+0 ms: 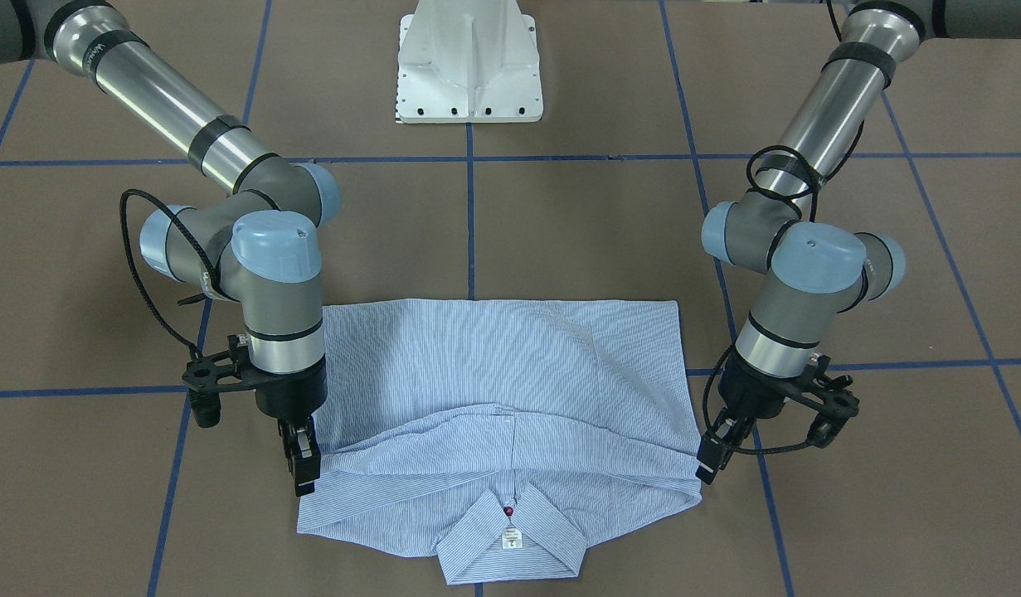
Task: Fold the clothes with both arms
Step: 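Lift the hem with both grippers and fold it toward the collar, then release the hem and lower the right gripper to the folded shirt's side edge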
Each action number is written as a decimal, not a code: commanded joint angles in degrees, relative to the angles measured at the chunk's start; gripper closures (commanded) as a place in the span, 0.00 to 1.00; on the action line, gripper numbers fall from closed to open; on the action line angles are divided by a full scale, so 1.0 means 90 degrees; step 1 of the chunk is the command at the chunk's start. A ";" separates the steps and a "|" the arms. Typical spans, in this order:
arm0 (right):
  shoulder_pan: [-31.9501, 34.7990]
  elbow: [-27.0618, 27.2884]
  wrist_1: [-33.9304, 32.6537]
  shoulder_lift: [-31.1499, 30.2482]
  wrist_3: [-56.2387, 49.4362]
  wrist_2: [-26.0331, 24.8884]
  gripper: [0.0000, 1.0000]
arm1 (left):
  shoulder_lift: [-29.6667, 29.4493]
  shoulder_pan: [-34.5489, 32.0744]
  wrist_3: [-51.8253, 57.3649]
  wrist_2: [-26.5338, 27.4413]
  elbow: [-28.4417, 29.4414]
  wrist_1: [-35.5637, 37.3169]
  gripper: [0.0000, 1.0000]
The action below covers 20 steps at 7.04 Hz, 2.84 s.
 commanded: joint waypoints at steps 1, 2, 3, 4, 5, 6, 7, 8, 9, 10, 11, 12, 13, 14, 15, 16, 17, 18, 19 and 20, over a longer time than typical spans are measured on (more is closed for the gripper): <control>0.0275 0.0811 0.0021 -0.0283 0.0048 0.0880 0.04 | 0.0066 -0.0053 0.0068 -0.0048 -0.0400 0.0054 0.04; 0.0141 0.1871 0.0040 -0.1282 0.0057 0.1127 0.05 | 0.0231 -0.0082 0.0077 -0.0058 -0.0626 0.0016 0.04; -0.0160 0.2655 0.0030 -0.1959 0.0077 0.1130 0.05 | 0.0552 -0.0092 0.0077 -0.0135 -0.1015 -0.0003 0.04; -0.0520 0.2933 0.0040 -0.2314 0.0106 0.1072 0.05 | 0.0613 -0.0102 0.0077 -0.0194 -0.1115 -0.0013 0.04; -0.0688 0.2946 0.0040 -0.2356 0.0155 0.1061 0.05 | 0.0633 -0.0102 0.0077 -0.0185 -0.1213 0.0006 0.04; -0.0845 0.2946 0.0040 -0.2386 0.0155 0.1061 0.05 | 0.0643 -0.0102 0.0077 -0.0175 -0.1359 0.0035 0.04; -0.0933 0.2946 0.0040 -0.2493 0.0155 0.1061 0.06 | 0.0643 -0.0102 0.0068 -0.0175 -0.1360 0.0055 0.04; -0.1041 0.2936 0.0040 -0.2523 0.0155 0.1052 0.07 | 0.0643 -0.0102 0.0077 -0.0165 -0.1360 0.0055 0.04; -0.1109 0.2907 0.0040 -0.2523 0.0155 0.1032 0.08 | 0.0643 -0.0102 0.0077 -0.0165 -0.1360 0.0055 0.04; -0.1197 0.2888 0.0040 -0.2523 0.0155 0.0974 0.08 | 0.0643 -0.0102 0.0077 -0.0165 -0.1360 0.0055 0.04; -0.1227 0.2878 0.0050 -0.2513 0.0155 0.0935 0.22 | 0.0643 -0.0102 0.0077 -0.0165 -0.1351 0.0065 0.04; -0.1227 0.2868 0.0050 -0.2513 0.0155 0.0934 0.47 | 0.0643 -0.0102 0.0077 -0.0156 -0.1351 0.0065 0.04; -0.1227 0.2868 0.0050 -0.2523 0.0155 0.0934 0.74 | 0.0643 -0.0102 0.0077 -0.0156 -0.1351 0.0065 0.04; -0.1237 0.2868 0.0050 -0.2523 0.0165 0.0934 1.00 | 0.0643 -0.0102 0.0077 -0.0156 -0.1351 0.0065 0.04; -0.1227 0.2926 0.0050 -0.2523 0.0155 0.0934 1.00 | 0.0643 -0.0102 0.0068 -0.0156 -0.1351 0.0065 0.04; -0.1227 0.2946 0.0059 -0.2552 0.0165 0.0934 1.00 | 0.0643 -0.0102 0.0068 -0.0175 -0.1351 0.0065 0.04; -0.1218 0.3313 0.0050 -0.2784 0.0165 0.0954 1.00 | 0.0643 -0.0102 0.0068 -0.0185 -0.1360 0.0065 0.04; -0.1266 0.4071 0.0030 -0.3328 0.0165 0.1012 1.00 | 0.0633 -0.0092 0.0029 -0.0185 -0.1370 0.0065 0.04; -0.1537 0.4620 0.0030 -0.3672 0.0291 0.1138 1.00 | 0.0633 -0.0092 0.0009 -0.0204 -0.1515 0.0065 0.05; -0.1781 0.5148 0.0001 -0.3917 0.0495 0.1546 1.00 | 0.0653 -0.0102 0.0009 -0.0417 -0.1826 0.0075 0.06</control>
